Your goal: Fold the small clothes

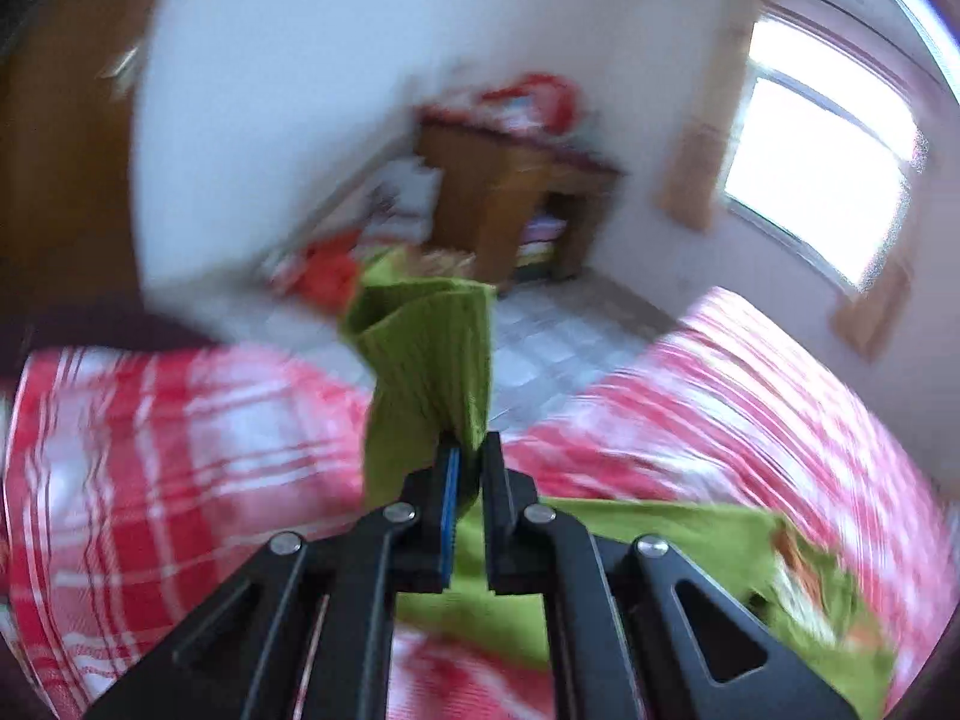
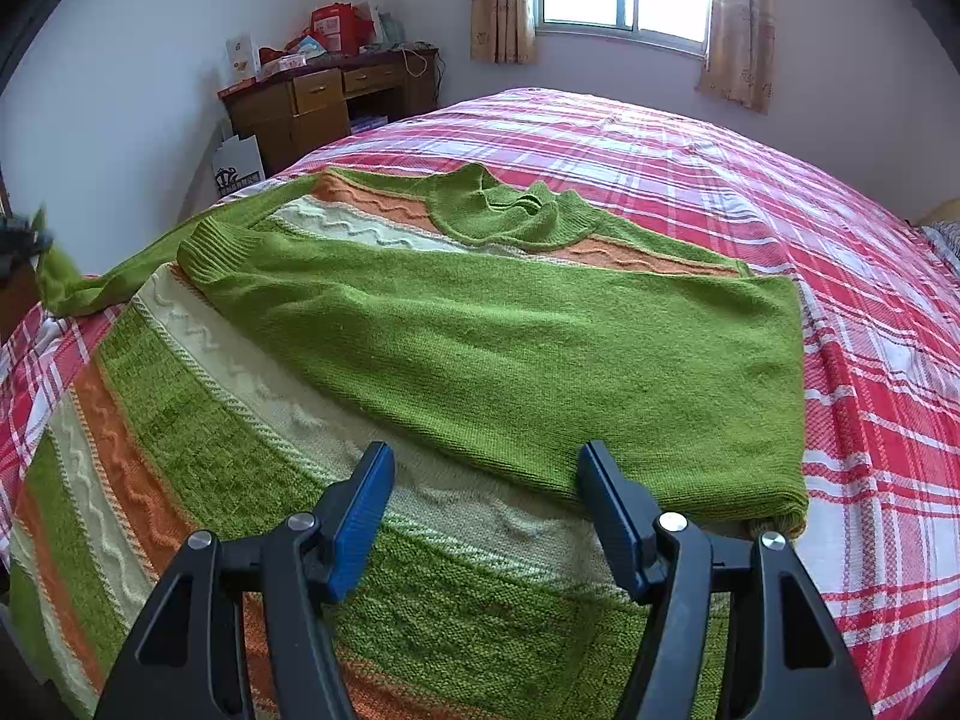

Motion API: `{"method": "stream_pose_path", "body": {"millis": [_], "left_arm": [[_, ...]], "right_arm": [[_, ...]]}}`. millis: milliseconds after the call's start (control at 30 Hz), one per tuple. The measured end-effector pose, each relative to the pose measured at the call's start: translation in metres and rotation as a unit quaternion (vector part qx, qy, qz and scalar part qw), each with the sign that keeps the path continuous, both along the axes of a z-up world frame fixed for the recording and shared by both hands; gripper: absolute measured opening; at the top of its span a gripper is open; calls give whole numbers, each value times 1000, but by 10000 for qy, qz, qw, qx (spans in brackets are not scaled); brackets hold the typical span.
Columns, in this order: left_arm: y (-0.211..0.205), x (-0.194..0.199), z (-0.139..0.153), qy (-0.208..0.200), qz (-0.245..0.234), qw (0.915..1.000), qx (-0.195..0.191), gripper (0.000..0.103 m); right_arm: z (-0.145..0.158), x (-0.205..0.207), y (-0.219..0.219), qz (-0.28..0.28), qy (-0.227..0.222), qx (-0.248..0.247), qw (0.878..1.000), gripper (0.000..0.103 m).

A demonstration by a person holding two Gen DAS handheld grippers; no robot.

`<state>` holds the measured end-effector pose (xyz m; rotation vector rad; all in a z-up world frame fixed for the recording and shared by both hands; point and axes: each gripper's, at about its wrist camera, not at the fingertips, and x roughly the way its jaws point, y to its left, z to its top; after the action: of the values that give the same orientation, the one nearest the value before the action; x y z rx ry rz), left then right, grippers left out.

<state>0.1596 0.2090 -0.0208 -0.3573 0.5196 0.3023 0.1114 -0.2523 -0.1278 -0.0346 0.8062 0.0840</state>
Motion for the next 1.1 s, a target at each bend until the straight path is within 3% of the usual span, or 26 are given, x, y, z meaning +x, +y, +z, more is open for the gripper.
{"method": "stream_pose_path", "body": {"millis": [100, 167, 267, 367, 533, 667, 700, 767, 867, 1000, 1033, 1100], "left_arm": [[-59, -2, 13, -212, -911, 9955, 138, 6], [-99, -5, 11, -225, -1535, 9878, 161, 6], [-160, -11, -5, -44, -2383, 9704, 384, 6], [-202, -16, -33, 351, -2879, 9557, 493, 6], [-223, -14, -65, 1023, -3024, 9460, 561, 6], [-222, -21, -64, 1181, -3098, 9417, 580, 10], [-222, -21, -65, 1218, -3131, 9404, 526, 13], [-215, -26, -64, 1261, -3241, 9370, 329, 38], [-202, -38, -65, 1032, -3086, 9454, 181, 67], [-167, -52, -67, 712, -2630, 9618, 255, 67], [-160, -53, -70, 686, -2499, 9655, 243, 67], [-148, -47, -84, 782, -2184, 9727, 105, 67]], "right_arm": [[0, 0, 0, -3, -10, 11, 10000, 65], [0, 0, -1, -1, -7, 10, 10000, 65], [0, 0, -1, -2, -13, 40, 10000, 65], [1, 0, -2, -2, -28, 92, 10000, 65], [1, 0, -4, -5, -35, 109, 9999, 65], [1, 0, -4, -4, -40, 157, 9999, 65], [1, 0, -4, -6, -41, 159, 9999, 65], [1, 0, -4, -7, -36, 148, 9999, 65], [1, 0, -4, -8, -30, 156, 9999, 65], [6, 2, -10, -78, 36, 497, 9987, 65], [10, 3, -13, -129, 52, 749, 9971, 65], [24, 4, -17, -92, -81, 1744, 9846, 65]]}}
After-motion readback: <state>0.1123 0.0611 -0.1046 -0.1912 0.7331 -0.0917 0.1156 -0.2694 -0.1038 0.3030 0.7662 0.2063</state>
